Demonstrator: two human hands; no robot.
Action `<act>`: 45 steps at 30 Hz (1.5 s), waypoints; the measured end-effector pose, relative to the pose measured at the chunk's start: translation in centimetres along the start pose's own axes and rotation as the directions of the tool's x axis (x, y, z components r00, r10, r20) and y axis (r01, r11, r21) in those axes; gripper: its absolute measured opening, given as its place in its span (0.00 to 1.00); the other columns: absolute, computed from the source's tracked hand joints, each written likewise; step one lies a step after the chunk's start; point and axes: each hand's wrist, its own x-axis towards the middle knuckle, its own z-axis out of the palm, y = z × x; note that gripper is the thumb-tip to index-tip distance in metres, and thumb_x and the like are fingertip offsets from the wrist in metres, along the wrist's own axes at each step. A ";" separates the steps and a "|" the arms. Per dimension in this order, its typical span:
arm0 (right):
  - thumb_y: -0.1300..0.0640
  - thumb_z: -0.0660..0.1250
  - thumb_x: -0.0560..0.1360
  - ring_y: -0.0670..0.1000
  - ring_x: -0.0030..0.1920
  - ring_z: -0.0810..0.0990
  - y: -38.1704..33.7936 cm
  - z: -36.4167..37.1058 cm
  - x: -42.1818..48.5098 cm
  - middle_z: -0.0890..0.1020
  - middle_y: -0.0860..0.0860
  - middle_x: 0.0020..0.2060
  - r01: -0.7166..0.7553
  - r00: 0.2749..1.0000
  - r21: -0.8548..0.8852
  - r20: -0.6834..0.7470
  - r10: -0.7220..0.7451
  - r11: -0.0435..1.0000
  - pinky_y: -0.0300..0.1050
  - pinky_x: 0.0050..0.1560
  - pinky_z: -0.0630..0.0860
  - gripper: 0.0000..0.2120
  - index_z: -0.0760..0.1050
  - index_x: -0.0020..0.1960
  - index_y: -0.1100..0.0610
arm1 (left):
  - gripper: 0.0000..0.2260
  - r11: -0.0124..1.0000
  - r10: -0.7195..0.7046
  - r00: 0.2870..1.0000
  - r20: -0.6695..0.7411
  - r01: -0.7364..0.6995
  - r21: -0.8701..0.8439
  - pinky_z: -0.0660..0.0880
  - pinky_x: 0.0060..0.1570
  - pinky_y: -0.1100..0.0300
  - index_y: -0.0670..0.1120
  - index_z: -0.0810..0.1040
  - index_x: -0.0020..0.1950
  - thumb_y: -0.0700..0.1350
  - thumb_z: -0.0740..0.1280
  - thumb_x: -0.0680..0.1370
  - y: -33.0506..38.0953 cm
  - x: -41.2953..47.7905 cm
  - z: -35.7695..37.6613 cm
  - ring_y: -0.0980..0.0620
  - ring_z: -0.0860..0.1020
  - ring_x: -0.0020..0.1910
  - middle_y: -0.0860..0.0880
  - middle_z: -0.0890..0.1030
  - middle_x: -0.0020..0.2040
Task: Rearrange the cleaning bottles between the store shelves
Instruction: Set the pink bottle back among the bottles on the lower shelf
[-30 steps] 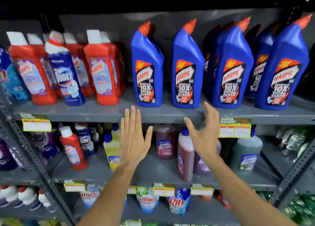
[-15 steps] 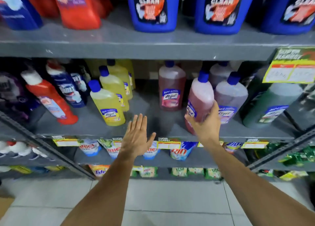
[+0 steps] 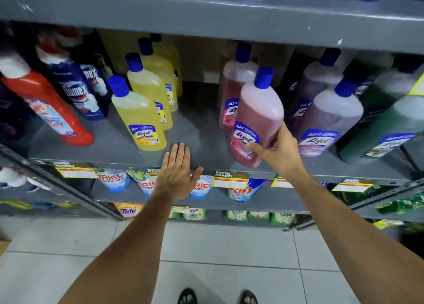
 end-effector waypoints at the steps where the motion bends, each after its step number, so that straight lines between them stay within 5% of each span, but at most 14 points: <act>1: 0.56 0.83 0.66 0.44 0.51 0.84 -0.1 0.2 0.4 0.84 0.44 0.53 -0.002 0.998 0.055 0.063 -0.002 0.999 0.48 0.57 0.82 0.35 0.70 0.68 0.54 | 0.35 1.000 0.001 1.000 -0.001 -0.001 0.000 0.43 0.78 0.46 0.39 0.48 0.80 0.61 0.51 0.82 0.0 0.0 0.0 0.41 0.46 0.81 0.39 0.49 0.81; 6: 0.66 0.82 0.65 0.46 0.58 0.84 -0.2 0.8 1.6 0.82 0.48 0.60 -0.070 0.962 0.260 0.271 -0.003 0.963 0.44 0.56 0.83 0.41 0.66 0.72 0.51 | 0.35 1.000 0.004 1.000 -0.017 -0.005 -0.012 0.45 0.78 0.46 0.40 0.50 0.80 0.61 0.51 0.81 -0.2 0.0 0.1 0.42 0.48 0.81 0.40 0.51 0.81; 10: 0.60 0.86 0.61 0.43 0.53 0.83 -0.2 1.9 1.0 0.82 0.43 0.55 -0.072 0.981 0.155 0.189 0.042 0.985 0.33 0.46 0.81 0.41 0.69 0.68 0.49 | 0.35 1.000 0.003 1.000 -0.009 -0.003 -0.031 0.44 0.78 0.46 0.40 0.49 0.80 0.62 0.51 0.81 -0.3 0.1 0.2 0.43 0.47 0.81 0.41 0.50 0.82; 17: 0.63 0.83 0.65 0.53 0.59 0.84 -0.3 0.5 2.8 0.83 0.54 0.61 -0.107 0.957 0.099 0.279 0.076 0.989 0.59 0.60 0.82 0.37 0.71 0.70 0.57 | 0.36 0.999 -0.004 0.999 0.032 0.005 -0.039 0.41 0.78 0.47 0.41 0.45 0.80 0.62 0.49 0.81 -0.3 0.4 0.2 0.44 0.43 0.81 0.42 0.47 0.82; 25: 0.60 0.82 0.66 0.42 0.51 0.82 -0.3 1.2 2.6 0.82 0.47 0.55 -0.106 0.965 0.076 0.248 0.084 0.991 0.49 0.55 0.82 0.35 0.71 0.70 0.54 | 0.36 0.999 -0.001 1.000 0.018 0.002 -0.035 0.42 0.78 0.47 0.41 0.46 0.80 0.63 0.48 0.81 -0.4 0.5 0.4 0.44 0.43 0.81 0.42 0.47 0.82; 37: 0.60 0.81 0.67 0.52 0.58 0.82 0.0 1.3 2.5 0.82 0.51 0.60 -0.118 0.964 0.047 0.245 0.103 0.992 0.53 0.60 0.82 0.35 0.70 0.70 0.56 | 0.36 1.000 -0.012 1.000 0.018 0.013 -0.027 0.43 0.78 0.46 0.41 0.47 0.80 0.63 0.49 0.81 -0.3 0.3 0.4 0.43 0.44 0.81 0.42 0.48 0.82; 45: 0.58 0.83 0.66 0.50 0.51 0.85 0.3 0.8 -0.3 0.85 0.53 0.56 -0.233 0.940 -0.067 0.241 0.243 0.970 0.46 0.53 0.83 0.26 0.76 0.60 0.57 | 0.37 1.000 -0.019 0.999 0.043 0.020 -0.002 0.42 0.78 0.48 0.40 0.46 0.80 0.64 0.49 0.81 -0.1 0.2 -0.8 0.44 0.42 0.81 0.41 0.46 0.82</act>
